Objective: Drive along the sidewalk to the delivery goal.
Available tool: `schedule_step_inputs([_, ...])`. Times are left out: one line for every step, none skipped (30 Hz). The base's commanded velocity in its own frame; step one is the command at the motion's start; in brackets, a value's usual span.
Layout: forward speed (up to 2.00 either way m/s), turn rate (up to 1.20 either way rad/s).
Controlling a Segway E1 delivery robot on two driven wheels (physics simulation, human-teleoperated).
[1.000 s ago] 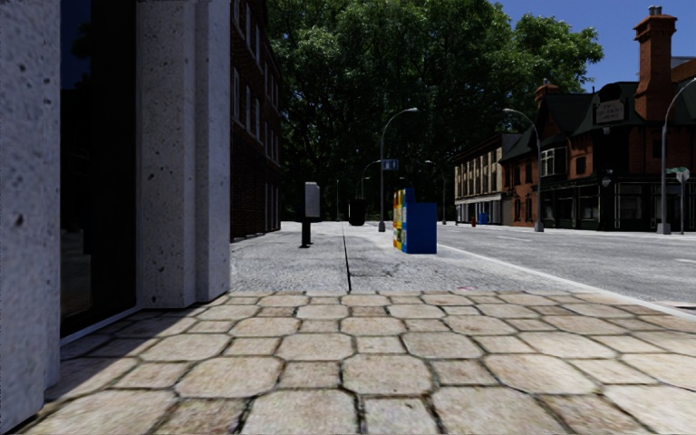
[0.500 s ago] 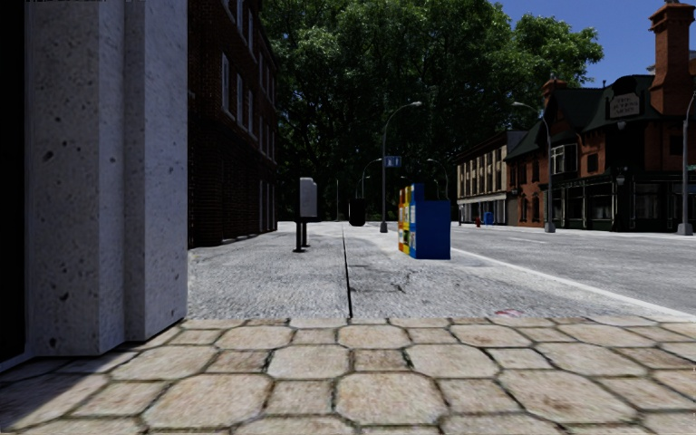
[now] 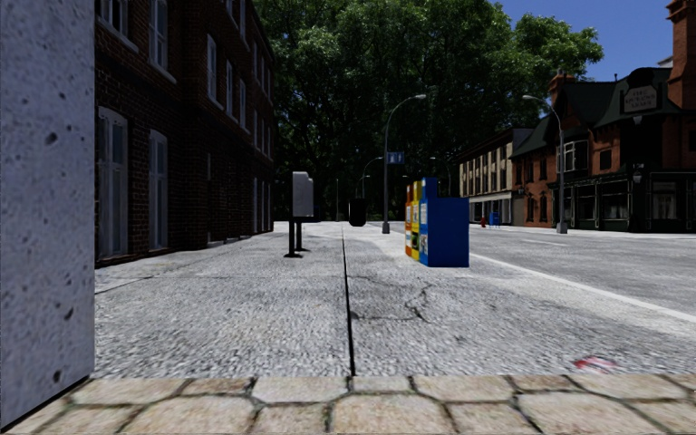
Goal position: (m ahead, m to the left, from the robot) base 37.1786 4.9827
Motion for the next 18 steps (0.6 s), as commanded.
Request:
schedule_step_inputs([2.0,0.0])
schedule_step_inputs([2.0,0.0])
schedule_step_inputs([2.0,0.0])
schedule_step_inputs([2.0,0.0])
schedule_step_inputs([2.0,0.0])
schedule_step_inputs([2.0,0.0])
schedule_step_inputs([2.0,0.0])
schedule_step_inputs([2.0,0.0])
schedule_step_inputs([2.0,0.0])
schedule_step_inputs([2.0,0.0])
schedule_step_inputs([2.0,0.0])
schedule_step_inputs([2.0,0.0])
schedule_step_inputs([2.0,0.0])
schedule_step_inputs([2.0,0.0])
schedule_step_inputs([2.0,0.0])
schedule_step_inputs([2.0,0.0])
schedule_step_inputs([2.0,0.0])
schedule_step_inputs([2.0,0.0])
